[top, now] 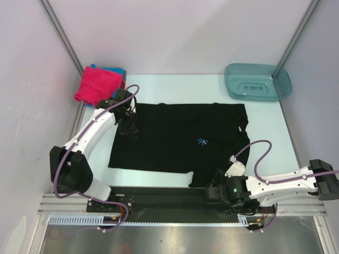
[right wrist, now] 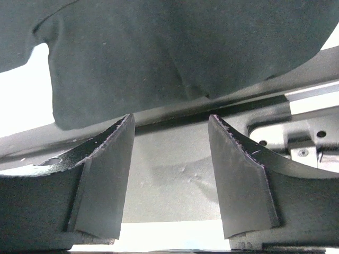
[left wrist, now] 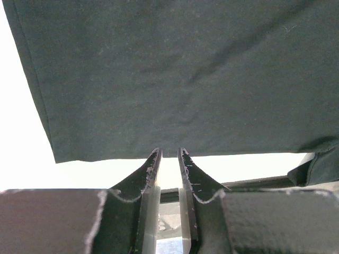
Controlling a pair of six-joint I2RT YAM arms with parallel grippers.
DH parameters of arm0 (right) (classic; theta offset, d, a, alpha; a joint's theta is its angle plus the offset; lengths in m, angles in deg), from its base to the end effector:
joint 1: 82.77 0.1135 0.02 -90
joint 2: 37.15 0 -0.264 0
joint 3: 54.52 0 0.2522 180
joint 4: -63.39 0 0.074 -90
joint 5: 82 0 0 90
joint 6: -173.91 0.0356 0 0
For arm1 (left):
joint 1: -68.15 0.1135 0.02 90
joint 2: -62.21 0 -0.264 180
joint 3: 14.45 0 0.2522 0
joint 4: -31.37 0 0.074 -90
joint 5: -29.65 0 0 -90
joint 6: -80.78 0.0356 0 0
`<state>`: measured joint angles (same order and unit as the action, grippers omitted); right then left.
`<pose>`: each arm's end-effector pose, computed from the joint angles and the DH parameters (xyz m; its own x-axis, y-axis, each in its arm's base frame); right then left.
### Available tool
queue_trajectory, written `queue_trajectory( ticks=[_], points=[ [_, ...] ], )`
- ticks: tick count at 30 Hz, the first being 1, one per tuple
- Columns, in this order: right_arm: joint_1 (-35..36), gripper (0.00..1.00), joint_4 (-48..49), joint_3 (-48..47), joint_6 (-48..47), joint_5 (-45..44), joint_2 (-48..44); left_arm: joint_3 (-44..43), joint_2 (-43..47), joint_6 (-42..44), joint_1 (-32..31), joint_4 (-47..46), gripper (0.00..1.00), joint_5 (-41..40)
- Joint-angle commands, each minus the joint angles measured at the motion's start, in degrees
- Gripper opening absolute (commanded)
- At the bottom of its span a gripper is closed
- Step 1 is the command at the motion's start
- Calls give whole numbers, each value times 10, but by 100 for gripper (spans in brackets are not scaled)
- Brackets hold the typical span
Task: Fold and stack the t-shirts
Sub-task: Fold the tshirt
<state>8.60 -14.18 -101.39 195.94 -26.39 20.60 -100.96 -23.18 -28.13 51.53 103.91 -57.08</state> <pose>0.0170 0.1300 0.1858 -0.7740 0.3707 -0.5132 0.2874 0.9281 0.2369 0.2733 -0.0837 0.2777 -0.9574 -0.0519 -0.2839 -0.0077 0.9880 -0.1544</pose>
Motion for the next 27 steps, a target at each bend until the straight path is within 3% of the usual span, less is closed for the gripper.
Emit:
queue_trajectory(
  ticks=[1, 12, 18, 23, 27],
  points=[
    [-5, 62, 7, 14, 6, -42, 11, 1, 16, 14, 3, -10, 23, 9],
    [-8, 55, 53, 37, 24, -25, 58, 2, 16, 14, 3, -10, 22, 8],
    [-25, 37, 73, 52, 8, -31, 53, 1, 13, 15, 3, -10, 22, 8],
    [-42, 28, 92, 67, -16, -26, 49, 2, 13, 15, 3, -10, 22, 7],
    [-46, 7, 70, 53, -23, -29, 37, 2, 9, 16, 3, -10, 22, 8]
  ],
)
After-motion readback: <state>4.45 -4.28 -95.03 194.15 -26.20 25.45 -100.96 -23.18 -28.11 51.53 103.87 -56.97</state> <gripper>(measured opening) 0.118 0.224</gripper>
